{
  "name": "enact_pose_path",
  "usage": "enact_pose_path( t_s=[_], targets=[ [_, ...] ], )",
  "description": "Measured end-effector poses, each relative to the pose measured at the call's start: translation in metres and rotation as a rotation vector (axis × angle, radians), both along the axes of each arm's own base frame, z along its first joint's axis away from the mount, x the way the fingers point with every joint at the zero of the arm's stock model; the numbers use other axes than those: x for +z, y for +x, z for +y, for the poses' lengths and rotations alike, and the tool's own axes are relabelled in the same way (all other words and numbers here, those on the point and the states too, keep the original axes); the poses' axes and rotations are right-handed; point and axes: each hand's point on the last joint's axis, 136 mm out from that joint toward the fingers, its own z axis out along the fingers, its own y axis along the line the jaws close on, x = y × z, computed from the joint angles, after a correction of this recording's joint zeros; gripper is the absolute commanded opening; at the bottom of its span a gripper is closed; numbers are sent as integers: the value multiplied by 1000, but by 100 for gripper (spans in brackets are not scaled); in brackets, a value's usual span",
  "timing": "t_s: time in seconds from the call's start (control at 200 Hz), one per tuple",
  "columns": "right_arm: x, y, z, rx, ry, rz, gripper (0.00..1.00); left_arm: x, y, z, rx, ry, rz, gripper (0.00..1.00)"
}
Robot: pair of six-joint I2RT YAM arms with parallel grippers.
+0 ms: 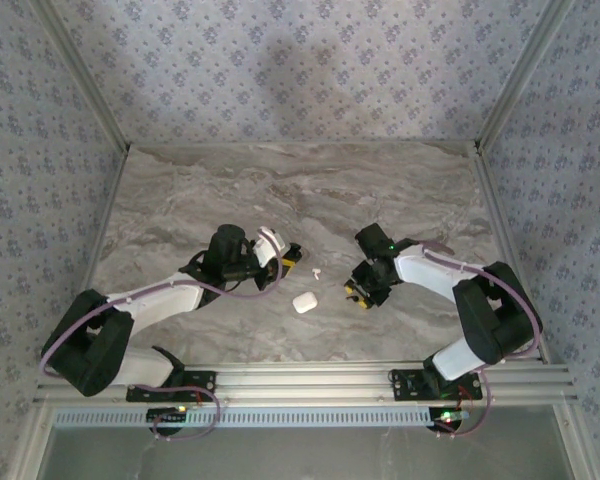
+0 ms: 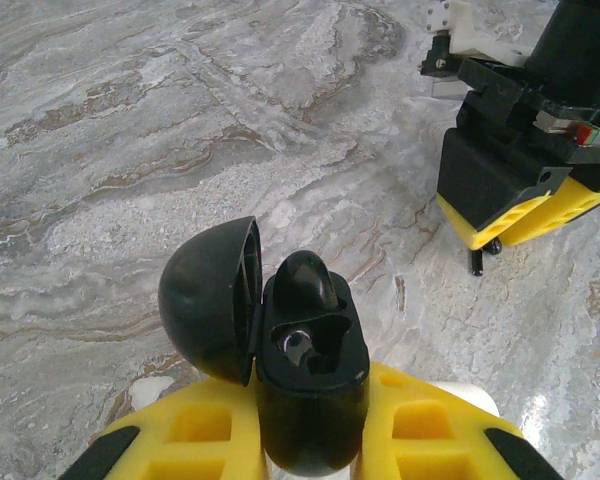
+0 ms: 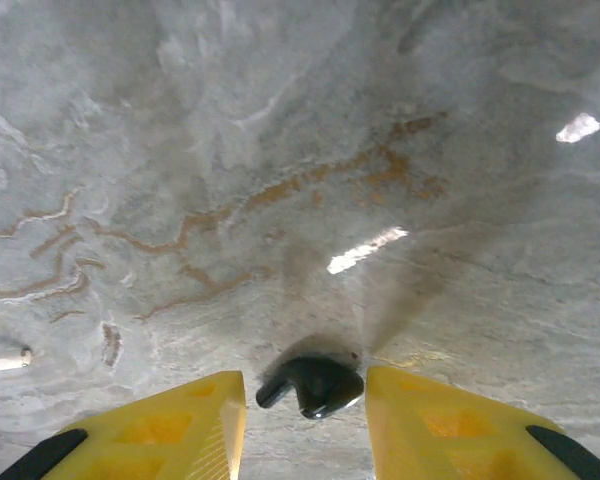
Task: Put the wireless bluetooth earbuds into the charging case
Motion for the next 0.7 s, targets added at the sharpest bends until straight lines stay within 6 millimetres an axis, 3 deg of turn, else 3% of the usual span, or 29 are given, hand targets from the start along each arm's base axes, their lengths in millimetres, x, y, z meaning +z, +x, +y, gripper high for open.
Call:
enact_pose_path(
  t_s=[0.465, 0.7],
  targets=[
    [3, 25, 6, 14, 19, -68, 37, 0, 0, 0, 3, 1, -1, 13],
    [23, 32, 8, 98, -12, -77, 37, 0, 0, 0, 3, 1, -1, 13]
  ],
)
